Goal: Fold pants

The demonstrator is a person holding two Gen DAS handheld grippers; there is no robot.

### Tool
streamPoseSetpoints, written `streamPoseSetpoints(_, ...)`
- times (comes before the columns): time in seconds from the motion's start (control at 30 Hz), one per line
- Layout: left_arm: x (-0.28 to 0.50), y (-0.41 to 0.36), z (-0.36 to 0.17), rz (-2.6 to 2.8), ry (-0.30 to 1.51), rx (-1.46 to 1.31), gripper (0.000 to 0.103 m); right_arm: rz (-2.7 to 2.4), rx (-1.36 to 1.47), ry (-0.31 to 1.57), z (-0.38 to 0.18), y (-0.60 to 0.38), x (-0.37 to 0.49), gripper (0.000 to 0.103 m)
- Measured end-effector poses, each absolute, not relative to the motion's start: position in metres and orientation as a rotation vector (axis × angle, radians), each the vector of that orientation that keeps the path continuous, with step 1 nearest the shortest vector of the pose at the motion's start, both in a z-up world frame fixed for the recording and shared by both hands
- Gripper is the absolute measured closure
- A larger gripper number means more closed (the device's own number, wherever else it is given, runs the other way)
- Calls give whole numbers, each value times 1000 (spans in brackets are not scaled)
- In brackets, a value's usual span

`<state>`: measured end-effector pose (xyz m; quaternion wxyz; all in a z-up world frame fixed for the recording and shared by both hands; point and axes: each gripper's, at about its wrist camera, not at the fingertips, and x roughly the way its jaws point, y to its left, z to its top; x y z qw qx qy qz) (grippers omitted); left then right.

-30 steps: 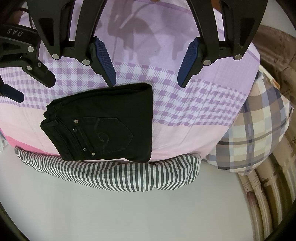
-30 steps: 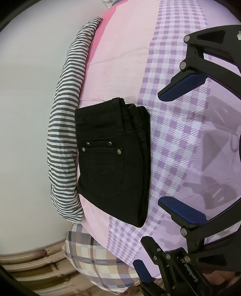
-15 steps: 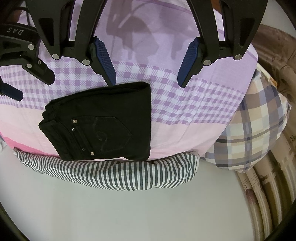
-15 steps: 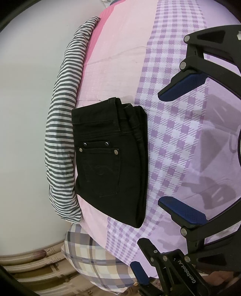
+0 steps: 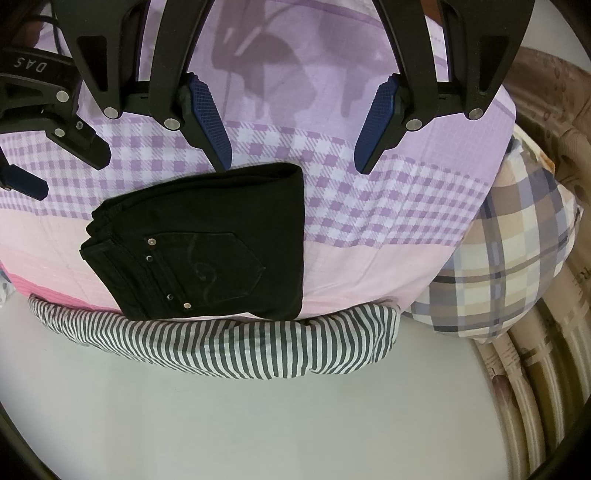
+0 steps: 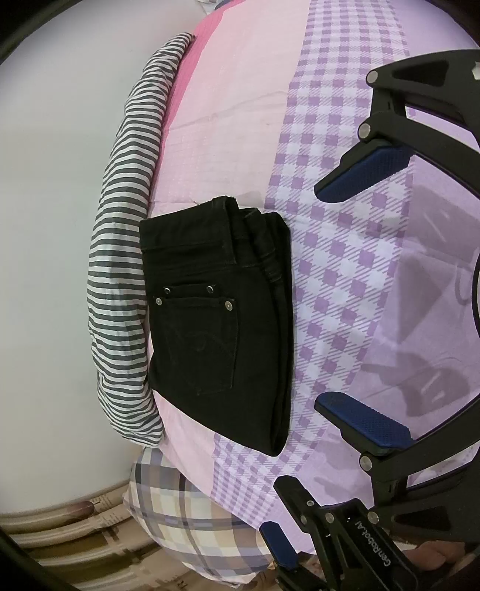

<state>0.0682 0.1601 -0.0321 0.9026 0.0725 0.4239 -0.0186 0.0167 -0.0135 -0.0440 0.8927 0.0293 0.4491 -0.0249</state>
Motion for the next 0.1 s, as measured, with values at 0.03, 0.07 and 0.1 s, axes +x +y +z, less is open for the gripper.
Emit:
streamPoseSetpoints(0.03,70,160,-32,-42,880,150,33,-52,62,933,-44,-14,17,2)
streamPoseSetpoints(0.07,70,160,-32,-46,884,148,33,-51,62,932,-44,-14,16,2)
streamPoseSetpoints(0.1,71,161,-33,-50,890,141,33,-52,62,933,-44,-14,17,2)
